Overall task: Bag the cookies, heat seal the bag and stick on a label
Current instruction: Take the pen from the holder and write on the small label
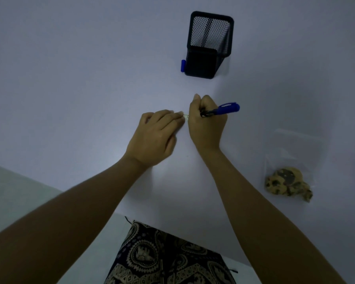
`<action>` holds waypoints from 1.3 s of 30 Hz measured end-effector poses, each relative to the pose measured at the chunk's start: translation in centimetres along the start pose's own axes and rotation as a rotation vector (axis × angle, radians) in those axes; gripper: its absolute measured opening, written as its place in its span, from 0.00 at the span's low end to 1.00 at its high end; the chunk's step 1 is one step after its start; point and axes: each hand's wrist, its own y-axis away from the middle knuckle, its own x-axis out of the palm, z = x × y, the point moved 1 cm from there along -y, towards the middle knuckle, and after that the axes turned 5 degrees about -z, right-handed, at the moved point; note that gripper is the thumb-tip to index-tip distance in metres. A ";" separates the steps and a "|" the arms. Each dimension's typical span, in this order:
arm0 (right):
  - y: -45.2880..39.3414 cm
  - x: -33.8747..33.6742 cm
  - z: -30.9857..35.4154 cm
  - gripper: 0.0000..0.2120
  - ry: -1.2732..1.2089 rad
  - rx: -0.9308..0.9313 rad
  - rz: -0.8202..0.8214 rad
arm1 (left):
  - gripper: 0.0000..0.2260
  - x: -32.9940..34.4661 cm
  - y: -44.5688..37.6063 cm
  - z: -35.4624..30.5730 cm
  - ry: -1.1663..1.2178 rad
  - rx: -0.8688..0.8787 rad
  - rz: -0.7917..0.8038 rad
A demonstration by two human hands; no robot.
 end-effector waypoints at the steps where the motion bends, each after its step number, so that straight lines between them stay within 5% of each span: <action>1: 0.0 0.0 0.1 0.21 0.011 -0.010 -0.002 | 0.17 0.0 0.0 0.0 0.001 0.000 -0.005; 39: 0.3 -0.6 -0.1 0.22 -0.038 0.064 -0.129 | 0.17 0.1 0.1 0.0 -0.003 0.007 -0.032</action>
